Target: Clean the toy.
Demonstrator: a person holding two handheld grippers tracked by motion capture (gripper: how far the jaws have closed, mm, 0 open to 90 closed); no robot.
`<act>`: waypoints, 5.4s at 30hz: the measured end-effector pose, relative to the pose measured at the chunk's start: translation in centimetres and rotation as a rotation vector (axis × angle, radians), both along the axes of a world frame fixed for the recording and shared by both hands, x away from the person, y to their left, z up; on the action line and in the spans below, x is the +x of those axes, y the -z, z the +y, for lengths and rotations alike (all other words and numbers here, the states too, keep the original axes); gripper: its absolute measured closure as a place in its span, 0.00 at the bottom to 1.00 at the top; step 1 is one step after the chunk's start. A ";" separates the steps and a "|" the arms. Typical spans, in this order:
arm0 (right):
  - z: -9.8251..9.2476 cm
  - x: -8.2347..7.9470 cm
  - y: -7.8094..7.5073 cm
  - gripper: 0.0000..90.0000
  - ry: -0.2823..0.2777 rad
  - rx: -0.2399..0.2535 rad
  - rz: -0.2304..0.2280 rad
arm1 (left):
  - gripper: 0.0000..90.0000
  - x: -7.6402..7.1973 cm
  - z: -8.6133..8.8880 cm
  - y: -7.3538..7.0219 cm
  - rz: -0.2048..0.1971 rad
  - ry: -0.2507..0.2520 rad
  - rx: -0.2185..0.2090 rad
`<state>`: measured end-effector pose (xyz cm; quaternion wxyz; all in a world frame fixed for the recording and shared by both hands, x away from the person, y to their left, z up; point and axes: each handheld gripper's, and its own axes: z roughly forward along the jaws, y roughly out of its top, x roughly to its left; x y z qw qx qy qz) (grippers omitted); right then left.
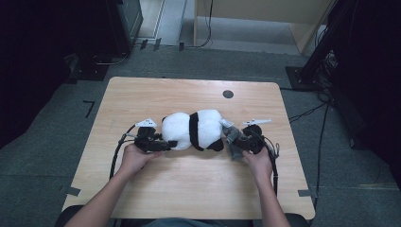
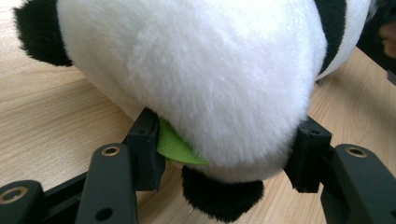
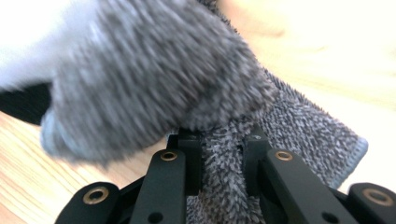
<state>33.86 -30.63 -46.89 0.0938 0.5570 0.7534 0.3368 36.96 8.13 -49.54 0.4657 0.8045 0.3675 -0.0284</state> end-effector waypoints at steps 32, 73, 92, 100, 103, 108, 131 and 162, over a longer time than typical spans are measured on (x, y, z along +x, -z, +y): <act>15.2 -1.6 -2.9 0.87 -0.485 -0.175 -0.176 | 0.47 -0.1 -0.1 -0.1 -0.001 0.002 0.017; 2.5 -1.6 -0.7 0.86 -0.256 -0.134 0.054 | 0.49 -0.1 -0.2 -0.2 -0.010 0.010 0.036; -1.7 -1.0 -3.8 0.86 -0.026 0.035 -0.086 | 0.49 0.0 0.1 -0.1 -0.010 0.027 0.024; 3.2 -1.2 -7.7 0.86 -0.145 0.033 -0.196 | 0.49 -0.1 -0.1 -0.2 -0.008 0.040 0.018; 5.1 -0.5 -8.5 0.86 -0.191 0.027 -0.206 | 0.49 -0.1 0.0 -0.2 -0.008 0.042 0.020; 8.4 0.6 -8.0 0.86 -0.252 0.012 -0.190 | 0.49 0.0 0.0 -0.1 -0.002 0.038 0.017; 14.2 -2.1 -0.6 0.87 -0.519 -0.130 -0.109 | 0.49 -0.1 -0.1 -0.1 0.007 0.041 0.026; 3.6 -1.3 -0.7 0.87 -0.299 -0.060 0.076 | 0.50 -0.1 0.2 0.0 0.015 0.040 0.008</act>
